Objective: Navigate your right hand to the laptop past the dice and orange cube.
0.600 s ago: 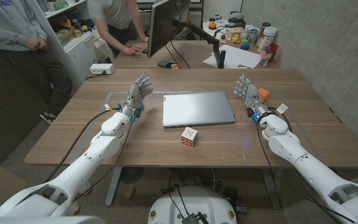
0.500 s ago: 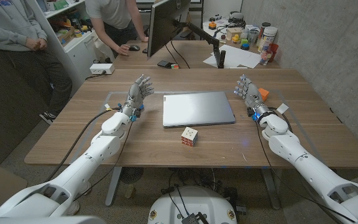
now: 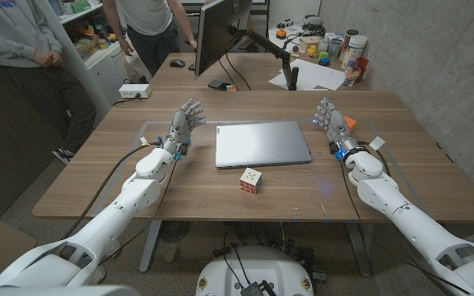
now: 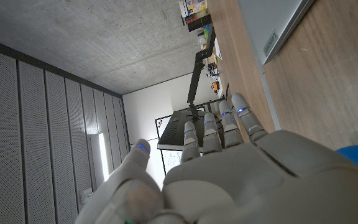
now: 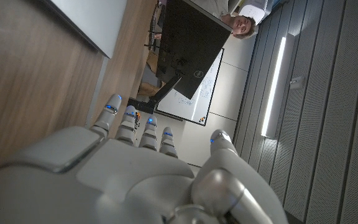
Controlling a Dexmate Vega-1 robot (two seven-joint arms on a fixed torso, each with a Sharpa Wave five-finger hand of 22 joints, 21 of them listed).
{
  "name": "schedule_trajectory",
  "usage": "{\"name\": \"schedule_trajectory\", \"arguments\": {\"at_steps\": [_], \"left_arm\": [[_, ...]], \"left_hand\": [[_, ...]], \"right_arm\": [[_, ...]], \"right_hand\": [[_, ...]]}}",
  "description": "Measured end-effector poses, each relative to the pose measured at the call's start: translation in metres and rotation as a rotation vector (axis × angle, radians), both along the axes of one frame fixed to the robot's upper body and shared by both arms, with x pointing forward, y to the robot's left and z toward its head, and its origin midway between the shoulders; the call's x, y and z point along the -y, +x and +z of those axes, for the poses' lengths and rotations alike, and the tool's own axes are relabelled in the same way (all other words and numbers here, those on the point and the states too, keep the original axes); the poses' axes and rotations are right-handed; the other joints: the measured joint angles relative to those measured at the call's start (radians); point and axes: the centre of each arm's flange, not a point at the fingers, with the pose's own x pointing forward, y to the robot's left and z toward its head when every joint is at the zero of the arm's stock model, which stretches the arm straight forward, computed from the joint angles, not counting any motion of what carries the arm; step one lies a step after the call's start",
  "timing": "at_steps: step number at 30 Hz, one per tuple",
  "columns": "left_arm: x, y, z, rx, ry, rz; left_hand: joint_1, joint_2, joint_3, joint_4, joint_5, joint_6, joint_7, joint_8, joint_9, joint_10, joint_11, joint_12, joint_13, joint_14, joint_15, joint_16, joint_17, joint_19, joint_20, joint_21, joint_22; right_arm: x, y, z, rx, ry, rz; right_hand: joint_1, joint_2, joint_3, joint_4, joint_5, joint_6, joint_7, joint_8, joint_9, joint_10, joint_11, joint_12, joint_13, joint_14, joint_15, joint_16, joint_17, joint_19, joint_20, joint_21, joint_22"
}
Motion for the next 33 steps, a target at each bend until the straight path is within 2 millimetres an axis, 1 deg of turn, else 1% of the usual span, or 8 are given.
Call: {"name": "schedule_trajectory", "arguments": {"at_steps": [3,6,7,18,23,27,31,33], "left_arm": [[-0.001,0.000,0.000,0.001,0.006,0.006],[0.000,-0.001,-0.001,0.000,0.008,0.007],[0.000,-0.001,-0.001,0.000,0.010,0.009],[0.002,0.002,-0.003,-0.005,0.018,0.010],[0.002,0.003,-0.004,-0.009,0.020,0.010],[0.002,0.004,-0.005,-0.011,0.021,0.010],[0.001,0.004,-0.005,-0.012,0.023,0.009],[0.000,0.005,-0.006,-0.014,0.023,0.011]], "left_hand": [[0.000,0.000,0.000,0.000,0.000,0.000,0.000,0.000,0.000,0.000,0.000,0.000,0.000,0.000,0.000,0.000,0.000,0.000,0.000,0.000,0.000],[0.000,0.000,0.000,0.000,0.000,0.000,0.000,0.000,0.000,0.000,0.000,0.000,0.000,0.000,0.000,0.000,0.000,0.000,0.000,0.000,0.000],[0.000,0.000,0.000,0.000,0.000,0.000,0.000,0.000,0.000,0.000,0.000,0.000,0.000,0.000,0.000,0.000,0.000,0.000,0.000,0.000,0.000],[0.000,0.000,0.000,0.000,0.000,0.000,0.000,0.000,0.000,0.000,0.000,0.000,0.000,0.000,0.000,0.000,0.005,0.000,0.000,0.000,-0.001],[0.000,0.000,0.000,0.000,0.000,0.000,0.000,0.000,0.000,0.000,0.000,0.000,0.000,0.000,0.000,0.000,0.005,0.000,0.000,0.000,0.000],[0.000,0.000,0.000,0.000,0.000,0.000,0.000,0.000,0.000,0.000,0.000,0.000,0.000,0.000,0.000,0.000,0.005,0.000,0.000,0.000,0.000],[0.000,0.000,0.000,0.000,0.000,0.000,0.000,0.000,0.000,0.000,0.000,0.000,0.000,0.000,0.000,0.000,0.005,0.000,0.000,0.000,0.000],[0.000,0.000,0.000,0.000,0.000,0.000,0.000,0.000,0.000,0.000,0.000,0.000,0.000,0.000,0.000,0.000,0.005,0.000,0.000,0.000,0.000]], "right_arm": [[0.001,-0.008,0.003,0.016,-0.028,-0.030],[0.005,-0.009,0.002,0.013,-0.064,-0.114],[0.000,-0.020,0.008,0.037,-0.089,-0.111],[-0.019,-0.053,0.024,0.121,-0.269,-0.324],[-0.042,-0.072,0.034,0.186,-0.364,-0.374],[-0.058,-0.083,0.039,0.230,-0.438,-0.418],[-0.073,-0.090,0.044,0.266,-0.512,-0.452],[-0.071,-0.088,0.042,0.265,-0.551,-0.491]], "right_hand": [[-0.004,-0.004,-0.002,-0.002,0.000,0.000,-0.011,0.000,0.000,-0.012,-0.012,0.000,0.000,-0.013,-0.012,-0.009,-0.005,0.000,0.000,0.000,0.000],[0.001,-0.009,-0.005,-0.005,0.000,0.000,-0.011,0.000,0.000,-0.019,-0.020,0.000,0.000,-0.026,-0.005,-0.015,-0.005,0.000,0.000,-0.005,-0.002],[0.001,-0.010,-0.007,-0.006,0.000,0.002,-0.013,0.000,0.000,-0.016,-0.024,0.000,0.000,-0.027,-0.004,-0.015,-0.005,0.000,0.000,-0.008,-0.003],[0.001,-0.027,-0.013,-0.013,0.000,0.008,-0.027,0.000,0.000,-0.021,-0.035,0.000,0.000,-0.032,0.008,-0.019,-0.005,0.000,0.000,-0.023,-0.003],[-0.004,-0.033,-0.017,-0.017,0.000,0.003,-0.033,0.000,0.000,-0.021,-0.036,0.000,0.000,-0.030,0.017,-0.019,-0.009,0.000,0.000,-0.027,-0.005],[-0.007,-0.037,-0.019,-0.018,0.000,0.003,-0.043,0.000,0.000,-0.032,-0.046,-0.003,0.000,-0.033,0.021,-0.022,-0.009,0.000,0.000,-0.027,-0.007],[-0.007,-0.046,-0.022,-0.021,0.000,-0.006,-0.052,0.000,0.000,-0.048,-0.062,-0.008,0.000,-0.039,0.015,-0.026,-0.009,0.000,0.000,-0.035,-0.007],[-0.007,-0.046,-0.024,-0.024,0.000,-0.007,-0.054,0.000,0.000,-0.050,-0.064,-0.014,0.000,-0.039,0.015,-0.026,-0.009,0.000,0.000,-0.035,-0.007]]}}
